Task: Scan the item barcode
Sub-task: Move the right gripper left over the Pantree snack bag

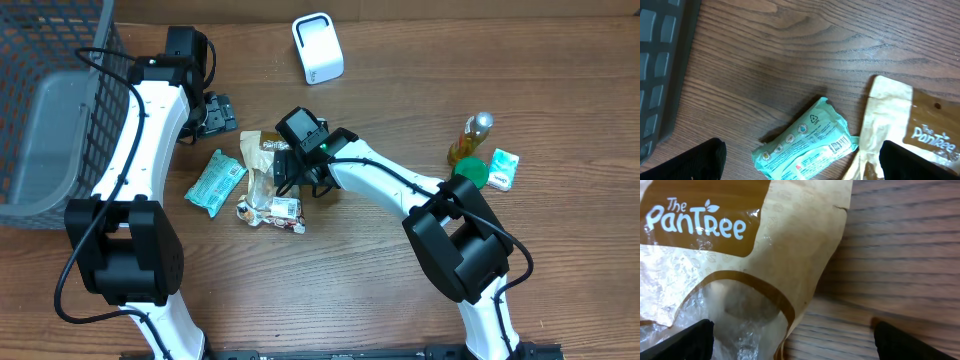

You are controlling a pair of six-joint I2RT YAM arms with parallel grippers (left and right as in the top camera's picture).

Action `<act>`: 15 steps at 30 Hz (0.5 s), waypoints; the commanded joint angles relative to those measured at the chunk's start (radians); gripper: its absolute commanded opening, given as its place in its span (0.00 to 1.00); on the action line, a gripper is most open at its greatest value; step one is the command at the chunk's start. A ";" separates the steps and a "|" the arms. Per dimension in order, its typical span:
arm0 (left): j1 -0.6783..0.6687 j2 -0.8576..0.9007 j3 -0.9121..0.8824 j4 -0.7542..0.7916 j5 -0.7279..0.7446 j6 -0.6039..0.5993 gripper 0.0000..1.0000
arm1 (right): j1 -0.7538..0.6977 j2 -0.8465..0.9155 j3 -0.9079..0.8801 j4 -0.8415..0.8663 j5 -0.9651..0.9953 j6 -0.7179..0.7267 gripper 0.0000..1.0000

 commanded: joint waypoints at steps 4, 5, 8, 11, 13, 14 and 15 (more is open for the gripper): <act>-0.002 0.008 0.019 0.000 -0.013 0.015 1.00 | 0.000 -0.031 -0.002 -0.113 0.177 0.058 1.00; -0.002 0.008 0.019 0.000 -0.013 0.015 1.00 | 0.000 -0.042 -0.002 -0.138 0.206 0.079 1.00; -0.002 0.008 0.019 0.000 -0.013 0.015 1.00 | 0.000 -0.076 -0.002 -0.211 0.279 0.159 1.00; -0.002 0.008 0.019 0.000 -0.013 0.015 1.00 | -0.005 -0.109 -0.002 -0.280 0.335 0.236 1.00; -0.002 0.008 0.019 0.000 -0.013 0.015 1.00 | -0.014 -0.132 -0.002 -0.311 0.346 0.263 1.00; -0.002 0.008 0.019 0.000 -0.013 0.015 1.00 | -0.021 -0.145 -0.002 -0.319 0.344 0.266 1.00; -0.002 0.008 0.019 0.000 -0.013 0.015 0.99 | -0.026 -0.155 -0.002 -0.322 0.344 0.265 1.00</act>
